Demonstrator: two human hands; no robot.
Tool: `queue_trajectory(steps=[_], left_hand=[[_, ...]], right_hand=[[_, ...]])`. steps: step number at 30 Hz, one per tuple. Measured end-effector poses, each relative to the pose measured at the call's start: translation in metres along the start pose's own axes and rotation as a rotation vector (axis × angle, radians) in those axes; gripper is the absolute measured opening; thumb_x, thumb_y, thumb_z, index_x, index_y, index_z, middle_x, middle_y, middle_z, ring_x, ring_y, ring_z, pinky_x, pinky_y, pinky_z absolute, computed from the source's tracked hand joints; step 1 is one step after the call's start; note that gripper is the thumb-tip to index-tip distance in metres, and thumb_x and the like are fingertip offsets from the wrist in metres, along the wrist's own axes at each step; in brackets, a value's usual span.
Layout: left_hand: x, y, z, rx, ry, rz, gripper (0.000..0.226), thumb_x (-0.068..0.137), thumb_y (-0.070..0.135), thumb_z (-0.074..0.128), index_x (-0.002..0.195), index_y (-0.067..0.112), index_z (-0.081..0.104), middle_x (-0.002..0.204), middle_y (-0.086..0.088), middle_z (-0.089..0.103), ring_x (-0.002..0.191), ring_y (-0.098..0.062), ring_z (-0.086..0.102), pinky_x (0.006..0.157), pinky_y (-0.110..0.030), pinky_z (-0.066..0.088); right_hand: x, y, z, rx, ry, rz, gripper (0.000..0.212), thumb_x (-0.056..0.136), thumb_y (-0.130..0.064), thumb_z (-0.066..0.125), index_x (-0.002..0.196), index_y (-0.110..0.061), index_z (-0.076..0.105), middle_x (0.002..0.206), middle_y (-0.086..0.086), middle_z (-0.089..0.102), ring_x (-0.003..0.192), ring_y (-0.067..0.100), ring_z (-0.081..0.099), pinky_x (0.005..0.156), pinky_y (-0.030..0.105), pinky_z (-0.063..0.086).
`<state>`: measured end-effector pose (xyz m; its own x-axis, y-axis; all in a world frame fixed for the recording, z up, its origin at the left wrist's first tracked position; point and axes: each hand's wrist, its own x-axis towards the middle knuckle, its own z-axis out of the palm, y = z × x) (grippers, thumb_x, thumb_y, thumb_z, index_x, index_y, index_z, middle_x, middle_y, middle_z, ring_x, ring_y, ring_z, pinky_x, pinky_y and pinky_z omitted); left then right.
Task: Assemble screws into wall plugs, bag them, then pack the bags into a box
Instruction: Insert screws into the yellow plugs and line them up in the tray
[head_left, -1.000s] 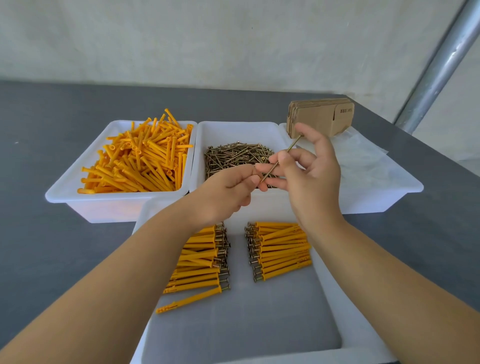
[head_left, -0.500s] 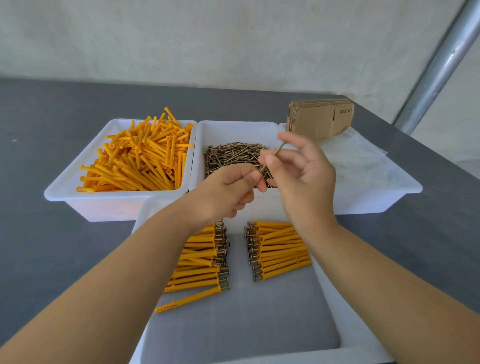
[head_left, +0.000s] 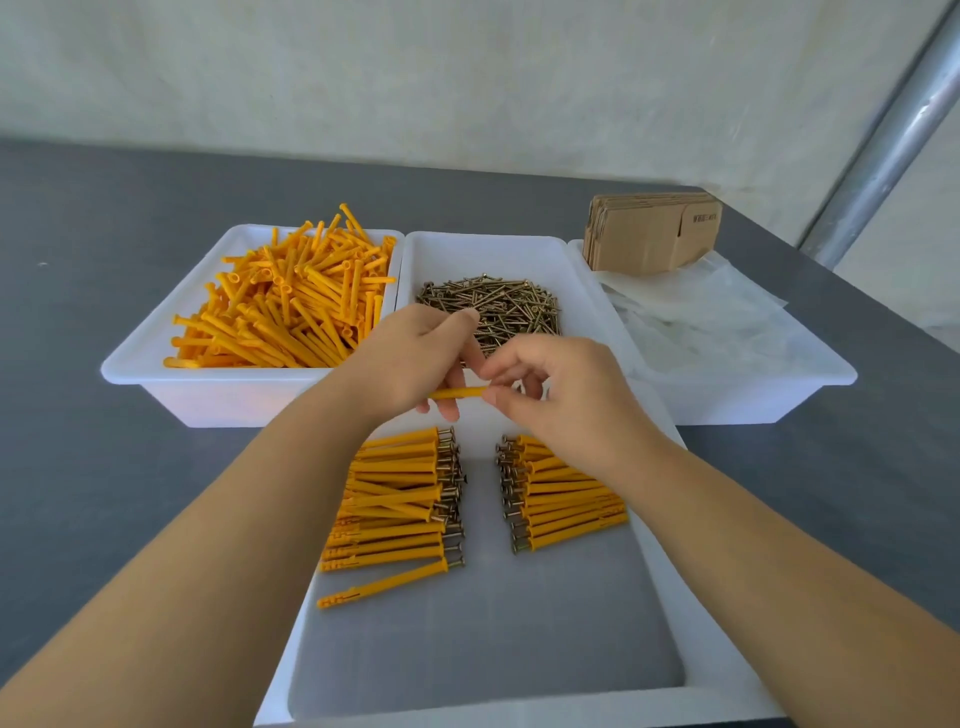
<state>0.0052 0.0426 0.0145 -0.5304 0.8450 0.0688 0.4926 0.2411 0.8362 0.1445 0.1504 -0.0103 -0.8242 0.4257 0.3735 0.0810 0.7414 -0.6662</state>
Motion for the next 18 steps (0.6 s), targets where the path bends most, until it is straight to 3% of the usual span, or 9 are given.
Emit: queue_trajectory(steps=[3, 7, 11, 14, 16, 18], left_hand=[[0.002, -0.003, -0.005, 0.176, 0.248, 0.108, 0.053, 0.104, 0.044, 0.037, 0.082, 0.012, 0.073, 0.069, -0.005, 0.071, 0.071, -0.020, 0.067, 0.073, -0.036, 0.052], [0.008, -0.013, -0.013, 0.229, 0.503, 0.131, 0.055, 0.103, 0.041, 0.042, 0.088, -0.005, 0.067, 0.083, -0.024, 0.068, 0.079, -0.038, 0.062, 0.072, -0.051, 0.050], [0.015, -0.028, -0.016, 0.281, 0.528, 0.075, 0.048, 0.101, 0.038, 0.046, 0.088, -0.003, 0.069, 0.082, -0.022, 0.069, 0.079, -0.038, 0.063, 0.068, -0.048, 0.051], [0.020, -0.039, -0.020, 0.350, 0.563, 0.005, 0.035, 0.099, 0.033, 0.051, 0.097, 0.007, 0.073, 0.087, -0.011, 0.070, 0.079, -0.028, 0.062, 0.060, -0.032, 0.043], [0.023, -0.046, -0.024, 0.420, 0.587, -0.065, 0.029, 0.098, 0.029, 0.052, 0.111, 0.012, 0.071, 0.108, -0.011, 0.068, 0.095, -0.029, 0.061, 0.071, -0.034, 0.047], [0.026, -0.051, -0.028, 0.529, 0.524, -0.212, 0.030, 0.098, 0.026, 0.050, 0.121, 0.017, 0.067, 0.122, -0.016, 0.060, 0.112, -0.037, 0.054, 0.087, -0.046, 0.049]], right_hand=[[-0.003, -0.004, 0.003, -0.025, -0.169, -0.008, 0.012, 0.084, -0.017, 0.076, 0.090, -0.027, 0.077, 0.075, -0.019, 0.066, 0.069, -0.002, 0.059, 0.064, 0.011, 0.045], [-0.013, -0.015, 0.018, -0.109, -0.453, -0.086, 0.006, 0.083, -0.020, 0.076, 0.088, -0.022, 0.077, 0.082, -0.012, 0.071, 0.076, -0.003, 0.062, 0.070, 0.013, 0.049], [-0.022, -0.022, 0.038, -0.234, -0.612, -0.205, 0.004, 0.085, -0.020, 0.074, 0.088, -0.017, 0.074, 0.087, -0.007, 0.069, 0.076, 0.002, 0.055, 0.070, 0.019, 0.045], [-0.026, -0.024, 0.051, -0.332, -0.611, -0.276, 0.011, 0.086, -0.025, 0.073, 0.086, -0.015, 0.070, 0.089, -0.004, 0.062, 0.079, 0.002, 0.043, 0.068, 0.022, 0.034], [-0.027, -0.024, 0.055, -0.355, -0.611, -0.277, 0.016, 0.086, -0.030, 0.072, 0.087, -0.016, 0.066, 0.089, -0.004, 0.060, 0.082, 0.007, 0.047, 0.068, 0.026, 0.036], [-0.027, -0.024, 0.053, -0.354, -0.596, -0.263, 0.021, 0.087, -0.037, 0.071, 0.088, -0.017, 0.064, 0.088, -0.006, 0.059, 0.083, 0.010, 0.051, 0.070, 0.028, 0.041]])
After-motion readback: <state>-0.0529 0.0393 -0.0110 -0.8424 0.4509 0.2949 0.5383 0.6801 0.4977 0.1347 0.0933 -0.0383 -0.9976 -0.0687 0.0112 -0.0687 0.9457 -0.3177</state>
